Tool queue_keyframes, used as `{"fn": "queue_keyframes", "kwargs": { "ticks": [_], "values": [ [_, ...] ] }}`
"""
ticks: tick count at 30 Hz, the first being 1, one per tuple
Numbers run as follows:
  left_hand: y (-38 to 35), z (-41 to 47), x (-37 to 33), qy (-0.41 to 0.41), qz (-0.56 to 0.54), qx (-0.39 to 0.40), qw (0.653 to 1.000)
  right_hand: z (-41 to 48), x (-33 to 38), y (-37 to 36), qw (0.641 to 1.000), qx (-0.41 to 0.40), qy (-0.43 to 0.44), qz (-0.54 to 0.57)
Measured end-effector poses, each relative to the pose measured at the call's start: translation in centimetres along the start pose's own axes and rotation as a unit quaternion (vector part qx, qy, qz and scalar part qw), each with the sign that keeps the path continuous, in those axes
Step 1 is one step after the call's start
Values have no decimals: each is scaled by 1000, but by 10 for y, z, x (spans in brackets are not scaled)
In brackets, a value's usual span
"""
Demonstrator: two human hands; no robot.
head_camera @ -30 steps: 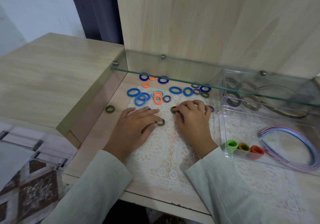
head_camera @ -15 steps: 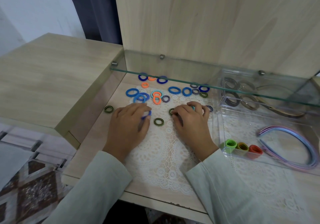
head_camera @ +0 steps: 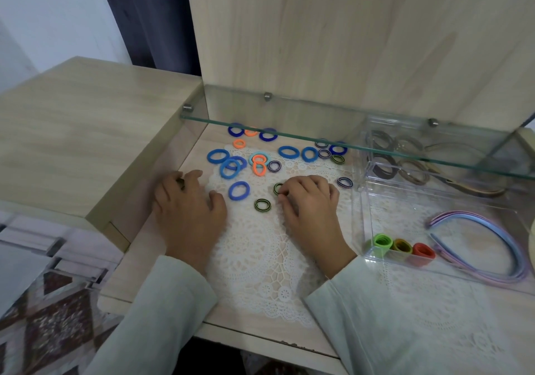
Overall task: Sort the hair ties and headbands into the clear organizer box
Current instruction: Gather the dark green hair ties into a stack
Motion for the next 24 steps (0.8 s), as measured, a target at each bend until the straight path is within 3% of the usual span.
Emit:
{"fn": "queue_keyframes", "kwargs": {
  "ticks": [8, 24],
  "values": [
    [-4, 1, 2, 25, -6, 18, 1000, -4, 15, 4, 999, 42, 15, 31],
    [0, 3, 5, 35, -112, 51, 992, -5, 22, 9, 994, 79, 58, -57]
  ]
}}
Point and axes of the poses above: each hand's wrist, its own z-axis towards the middle knuckle, its own y-axis out of the back of the hand, x = y × z, the point moved 1 cm from there along z, towards the middle knuckle, and after that the axes turned 7 degrees about -z, right-handed, at the moved point
